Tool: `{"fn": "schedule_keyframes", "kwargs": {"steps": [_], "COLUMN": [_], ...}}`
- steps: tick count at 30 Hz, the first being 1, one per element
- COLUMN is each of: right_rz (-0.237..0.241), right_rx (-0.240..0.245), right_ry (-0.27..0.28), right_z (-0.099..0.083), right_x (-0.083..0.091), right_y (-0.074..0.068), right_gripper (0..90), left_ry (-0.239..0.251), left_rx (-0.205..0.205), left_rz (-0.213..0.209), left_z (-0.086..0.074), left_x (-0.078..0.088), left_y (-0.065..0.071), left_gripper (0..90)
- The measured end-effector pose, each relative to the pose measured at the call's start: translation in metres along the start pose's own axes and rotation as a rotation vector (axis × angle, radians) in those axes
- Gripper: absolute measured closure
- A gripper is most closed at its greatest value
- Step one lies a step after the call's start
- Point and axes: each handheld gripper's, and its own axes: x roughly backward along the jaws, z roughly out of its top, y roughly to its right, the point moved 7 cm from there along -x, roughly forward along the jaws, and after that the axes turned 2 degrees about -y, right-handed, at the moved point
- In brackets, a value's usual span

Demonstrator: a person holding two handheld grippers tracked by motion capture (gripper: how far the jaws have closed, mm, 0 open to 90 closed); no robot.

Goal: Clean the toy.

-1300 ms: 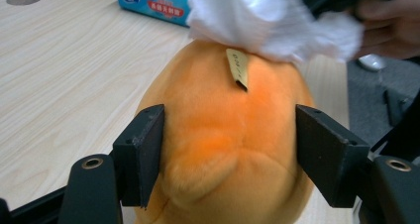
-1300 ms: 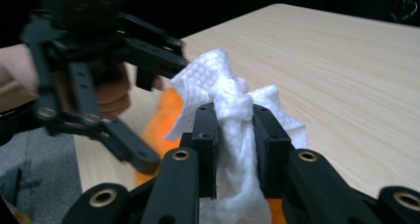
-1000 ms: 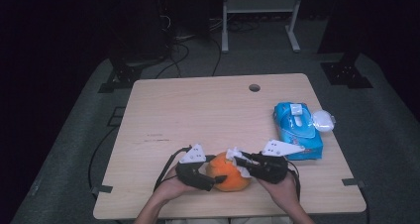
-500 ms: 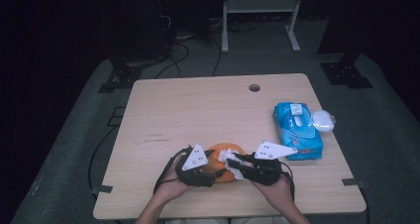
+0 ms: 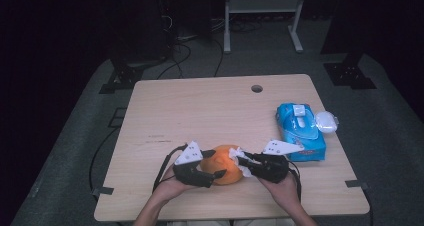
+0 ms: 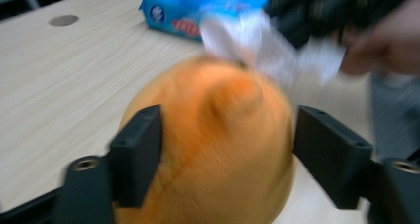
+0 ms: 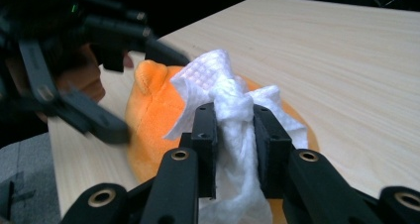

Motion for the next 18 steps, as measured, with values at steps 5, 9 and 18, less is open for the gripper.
{"fn": "schedule_keyframes", "kwargs": {"steps": [5,9,18], "right_rz": [0.110,0.093,0.046], "right_rx": [-0.019,-0.024,-0.043], "right_ry": [-0.040,-0.002,-0.064], "right_z": [-0.005,0.007,-0.009], "right_x": [-0.004,0.003,-0.006], "right_y": [-0.020,-0.018,0.000], "right_gripper": [73.5,73.4,73.4], "left_ry": [-0.006,-0.076,-0.069], "left_rx": [0.046,0.055,0.052], "left_rz": [0.022,-0.023,-0.074], "left_z": [-0.002,-0.016,-0.008], "left_x": [0.005,0.000,-0.002], "left_y": [-0.008,-0.005,0.004], "left_gripper": [28.3,32.0,27.3]}}
